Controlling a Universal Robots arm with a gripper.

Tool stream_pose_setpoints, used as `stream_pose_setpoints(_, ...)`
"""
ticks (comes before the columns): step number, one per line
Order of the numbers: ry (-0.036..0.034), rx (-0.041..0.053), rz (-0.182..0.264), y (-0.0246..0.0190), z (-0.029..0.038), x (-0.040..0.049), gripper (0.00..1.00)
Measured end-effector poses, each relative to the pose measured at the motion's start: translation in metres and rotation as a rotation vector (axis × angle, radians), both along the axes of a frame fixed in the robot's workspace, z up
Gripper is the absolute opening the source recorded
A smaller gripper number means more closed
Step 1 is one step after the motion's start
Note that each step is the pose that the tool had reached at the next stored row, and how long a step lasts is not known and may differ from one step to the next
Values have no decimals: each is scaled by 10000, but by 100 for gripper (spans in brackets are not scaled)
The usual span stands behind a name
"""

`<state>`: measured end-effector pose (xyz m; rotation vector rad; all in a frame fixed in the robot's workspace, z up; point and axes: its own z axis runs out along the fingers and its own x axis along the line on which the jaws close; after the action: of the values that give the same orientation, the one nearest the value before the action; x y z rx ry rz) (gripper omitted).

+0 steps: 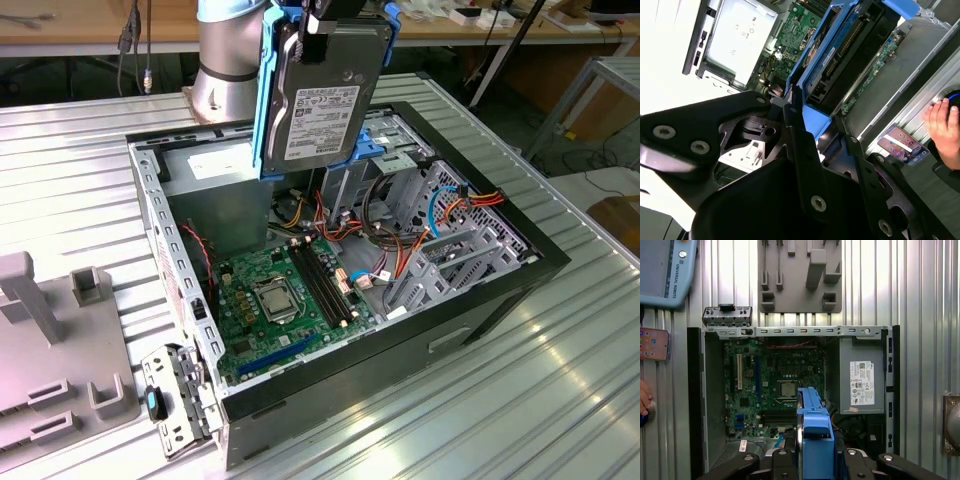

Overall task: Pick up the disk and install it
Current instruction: 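Insert the disk into the insertion slot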

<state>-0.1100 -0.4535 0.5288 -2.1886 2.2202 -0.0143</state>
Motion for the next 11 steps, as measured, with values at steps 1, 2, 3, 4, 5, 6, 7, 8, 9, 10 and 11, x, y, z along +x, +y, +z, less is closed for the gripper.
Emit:
stream_pose_setpoints(1, 0, 0, 0, 0, 0, 0, 37)
stream_pose_setpoints(2, 0, 0, 0, 0, 0, 0, 37)
stream_pose_setpoints(3, 0, 0, 0, 0, 0, 0, 37)
stream_pose_setpoints(4, 0, 0, 0, -1, 0, 1, 37)
stream_pose_setpoints(5, 0, 0, 2, -1, 0, 10, 37)
stream_pose_setpoints(6, 0, 1, 1, -1, -1, 61, 37)
stream_pose_setpoints(7, 0, 1, 0, -1, -1, 95, 37)
stream_pose_setpoints(8, 0, 0, 0, -1, -3, 132, 37)
stream_pose_setpoints(9, 0, 0, 0, -1, -6, 165, 37)
stream_pose_setpoints(10, 0, 1, 1, -1, -8, 192, 37)
stream_pose_setpoints(11, 0, 0, 1, -1, -8, 220, 37)
